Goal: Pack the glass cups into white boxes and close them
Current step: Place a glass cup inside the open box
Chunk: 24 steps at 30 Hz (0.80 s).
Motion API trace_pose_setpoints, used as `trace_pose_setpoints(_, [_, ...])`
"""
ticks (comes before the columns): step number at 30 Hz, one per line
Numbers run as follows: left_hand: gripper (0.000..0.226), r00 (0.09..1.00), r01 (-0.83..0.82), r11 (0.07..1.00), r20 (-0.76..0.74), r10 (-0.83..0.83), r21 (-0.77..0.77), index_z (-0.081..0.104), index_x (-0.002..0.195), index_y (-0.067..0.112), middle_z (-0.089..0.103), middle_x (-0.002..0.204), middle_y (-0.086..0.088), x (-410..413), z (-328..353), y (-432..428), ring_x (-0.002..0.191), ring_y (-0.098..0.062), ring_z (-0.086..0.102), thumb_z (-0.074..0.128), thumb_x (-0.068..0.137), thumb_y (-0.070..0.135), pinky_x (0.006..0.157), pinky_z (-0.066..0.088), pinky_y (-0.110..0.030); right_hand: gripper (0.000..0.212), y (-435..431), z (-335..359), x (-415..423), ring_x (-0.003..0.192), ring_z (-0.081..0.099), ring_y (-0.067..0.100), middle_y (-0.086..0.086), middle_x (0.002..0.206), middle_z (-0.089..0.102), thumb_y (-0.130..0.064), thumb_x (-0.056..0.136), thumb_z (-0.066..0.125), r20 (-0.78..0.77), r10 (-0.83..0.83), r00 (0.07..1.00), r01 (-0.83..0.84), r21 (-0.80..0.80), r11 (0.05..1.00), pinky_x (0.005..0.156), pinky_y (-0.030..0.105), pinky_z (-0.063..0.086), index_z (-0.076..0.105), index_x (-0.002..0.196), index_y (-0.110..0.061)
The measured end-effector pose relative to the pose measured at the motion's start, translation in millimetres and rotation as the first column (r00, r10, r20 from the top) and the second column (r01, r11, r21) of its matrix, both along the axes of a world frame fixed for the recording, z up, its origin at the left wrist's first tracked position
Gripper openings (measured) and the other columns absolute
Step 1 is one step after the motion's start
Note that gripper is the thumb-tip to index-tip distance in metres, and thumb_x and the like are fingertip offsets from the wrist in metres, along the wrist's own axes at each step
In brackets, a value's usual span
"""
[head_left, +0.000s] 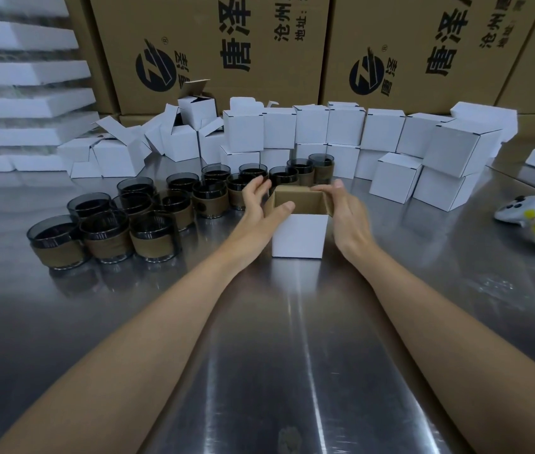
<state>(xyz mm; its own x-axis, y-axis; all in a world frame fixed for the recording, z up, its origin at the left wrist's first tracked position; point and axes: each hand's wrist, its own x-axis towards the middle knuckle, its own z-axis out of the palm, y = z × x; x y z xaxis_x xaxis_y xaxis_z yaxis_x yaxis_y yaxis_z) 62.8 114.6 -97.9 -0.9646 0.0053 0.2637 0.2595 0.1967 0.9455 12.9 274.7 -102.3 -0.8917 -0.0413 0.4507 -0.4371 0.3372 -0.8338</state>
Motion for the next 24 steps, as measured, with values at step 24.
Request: trace_pose_setpoints(24, [0.100, 0.992, -0.122, 0.948, -0.059, 0.109, -0.292, 0.034, 0.142, 0.029, 0.046, 0.135, 0.014, -24, -7, -13, 0.120, -0.002, 0.048, 0.089, 0.060, 0.042, 0.104, 0.041, -0.028, 0.040, -7, 0, -166, 0.136, 0.032, 0.028, 0.009, 0.150, 0.032, -0.021, 0.098, 0.047, -0.050, -0.274, 0.960, 0.264, 0.477, 0.838, 0.107, 0.042, 0.034, 0.047, 0.138, -0.019])
